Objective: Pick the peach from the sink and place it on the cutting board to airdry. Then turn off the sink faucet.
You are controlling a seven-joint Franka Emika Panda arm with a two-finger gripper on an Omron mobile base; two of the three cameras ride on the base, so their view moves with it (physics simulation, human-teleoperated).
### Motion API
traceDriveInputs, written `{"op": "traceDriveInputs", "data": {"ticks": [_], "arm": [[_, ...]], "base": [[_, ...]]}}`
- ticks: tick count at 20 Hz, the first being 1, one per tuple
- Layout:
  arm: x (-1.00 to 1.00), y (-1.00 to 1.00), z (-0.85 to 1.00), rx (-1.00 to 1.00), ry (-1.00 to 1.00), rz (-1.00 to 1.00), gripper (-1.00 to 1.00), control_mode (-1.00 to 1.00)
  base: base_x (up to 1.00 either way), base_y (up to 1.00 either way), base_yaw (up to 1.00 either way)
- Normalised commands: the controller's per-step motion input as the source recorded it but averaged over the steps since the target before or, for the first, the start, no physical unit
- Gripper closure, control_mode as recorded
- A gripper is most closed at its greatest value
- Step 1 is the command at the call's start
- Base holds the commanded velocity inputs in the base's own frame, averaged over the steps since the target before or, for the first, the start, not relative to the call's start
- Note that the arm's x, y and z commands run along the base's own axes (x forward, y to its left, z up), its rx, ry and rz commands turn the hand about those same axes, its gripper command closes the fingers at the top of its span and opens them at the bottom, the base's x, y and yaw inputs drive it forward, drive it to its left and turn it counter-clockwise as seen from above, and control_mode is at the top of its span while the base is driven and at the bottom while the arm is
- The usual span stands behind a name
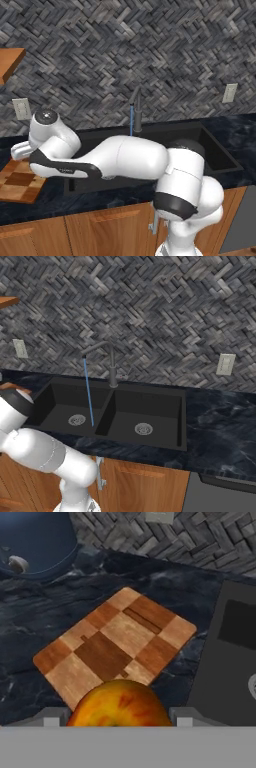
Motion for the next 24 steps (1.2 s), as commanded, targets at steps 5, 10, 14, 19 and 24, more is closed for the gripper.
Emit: {"op": "traceDriveInputs", "data": {"ticks": [5,10,14,19,24], "arm": [[0.0,0.01,0.0,0.1,0.03,-0.14,1.0,-1.0],[0.0,0.0,-0.14,0.12,0.1,-0.16,1.0,-1.0],[0.0,0.0,-0.19,0.12,0.1,-0.15,1.0,-1.0],[-0.02,0.0,-0.15,0.07,0.07,-0.11,1.0,-1.0],[0.0,0.0,-0.16,0.0,0.05,-0.09,1.0,-1.0]], "base": [[0.0,0.0,0.0],[0.0,0.0,0.0],[0.0,0.0,0.0],[0.0,0.0,0.0],[0.0,0.0,0.0]]}}
